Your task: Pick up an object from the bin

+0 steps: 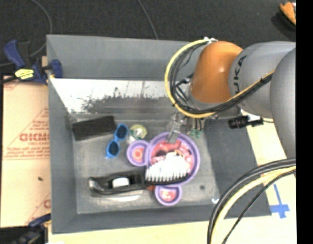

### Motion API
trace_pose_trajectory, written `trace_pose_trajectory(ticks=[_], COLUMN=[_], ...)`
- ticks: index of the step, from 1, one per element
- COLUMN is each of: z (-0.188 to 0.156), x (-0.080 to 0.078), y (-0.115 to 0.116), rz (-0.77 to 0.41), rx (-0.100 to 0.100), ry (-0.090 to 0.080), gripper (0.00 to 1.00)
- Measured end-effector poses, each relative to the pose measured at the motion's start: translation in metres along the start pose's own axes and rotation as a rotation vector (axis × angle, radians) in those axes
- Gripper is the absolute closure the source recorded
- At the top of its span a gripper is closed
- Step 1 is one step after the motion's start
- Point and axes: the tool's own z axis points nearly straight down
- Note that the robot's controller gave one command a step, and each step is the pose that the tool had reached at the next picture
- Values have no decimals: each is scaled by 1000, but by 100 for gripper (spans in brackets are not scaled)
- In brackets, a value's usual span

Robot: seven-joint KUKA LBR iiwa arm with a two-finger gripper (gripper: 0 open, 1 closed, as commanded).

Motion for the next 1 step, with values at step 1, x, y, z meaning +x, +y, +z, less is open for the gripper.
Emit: trace_pose_trajectory(ticks=[1], z=[-6], x=[0], y=[0], rz=[-1], rx=[1], ry=[2], gripper=[100])
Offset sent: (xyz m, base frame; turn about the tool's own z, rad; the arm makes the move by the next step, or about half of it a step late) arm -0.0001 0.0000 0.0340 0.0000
